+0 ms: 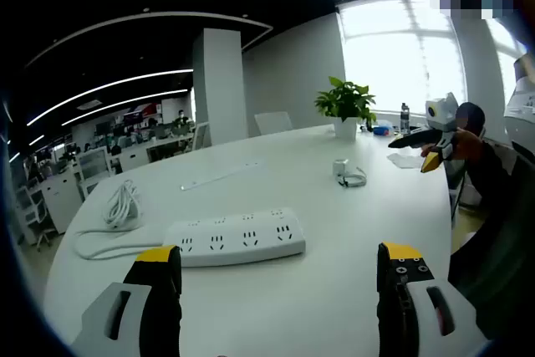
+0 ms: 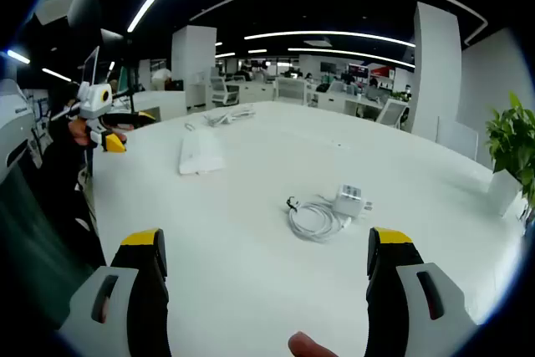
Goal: Straighten the power strip on the desk, plug the charger into it
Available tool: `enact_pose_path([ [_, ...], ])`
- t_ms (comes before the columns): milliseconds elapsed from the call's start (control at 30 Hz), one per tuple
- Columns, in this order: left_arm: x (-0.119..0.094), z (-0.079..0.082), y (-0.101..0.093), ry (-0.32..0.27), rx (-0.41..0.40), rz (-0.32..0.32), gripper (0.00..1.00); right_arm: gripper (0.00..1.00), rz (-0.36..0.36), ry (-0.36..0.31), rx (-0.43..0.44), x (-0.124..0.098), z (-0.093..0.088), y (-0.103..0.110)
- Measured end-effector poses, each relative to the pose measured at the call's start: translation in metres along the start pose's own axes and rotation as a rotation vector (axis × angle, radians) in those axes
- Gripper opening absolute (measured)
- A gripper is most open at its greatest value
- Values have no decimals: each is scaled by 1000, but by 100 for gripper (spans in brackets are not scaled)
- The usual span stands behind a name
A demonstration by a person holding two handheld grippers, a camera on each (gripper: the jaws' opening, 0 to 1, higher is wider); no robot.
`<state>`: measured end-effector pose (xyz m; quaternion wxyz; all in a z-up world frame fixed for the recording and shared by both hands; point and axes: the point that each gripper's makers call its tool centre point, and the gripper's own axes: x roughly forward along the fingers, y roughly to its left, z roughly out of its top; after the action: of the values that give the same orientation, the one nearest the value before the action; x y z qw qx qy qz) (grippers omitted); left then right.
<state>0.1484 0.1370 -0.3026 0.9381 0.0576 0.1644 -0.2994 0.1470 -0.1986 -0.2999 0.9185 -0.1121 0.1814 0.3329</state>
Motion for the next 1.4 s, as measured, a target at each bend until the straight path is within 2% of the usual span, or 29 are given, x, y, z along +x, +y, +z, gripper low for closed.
enact_pose_path([
  [267,2,-4,1,13,-1,-2,100,100,17,-7,6,1,0,2],
  [800,1,-2,2,6,-4,-6,100,100,18,1,2,0,-3,3],
  [1400,21,12,4,39,72,-56,100,100,13,8,13,1,-9,1],
])
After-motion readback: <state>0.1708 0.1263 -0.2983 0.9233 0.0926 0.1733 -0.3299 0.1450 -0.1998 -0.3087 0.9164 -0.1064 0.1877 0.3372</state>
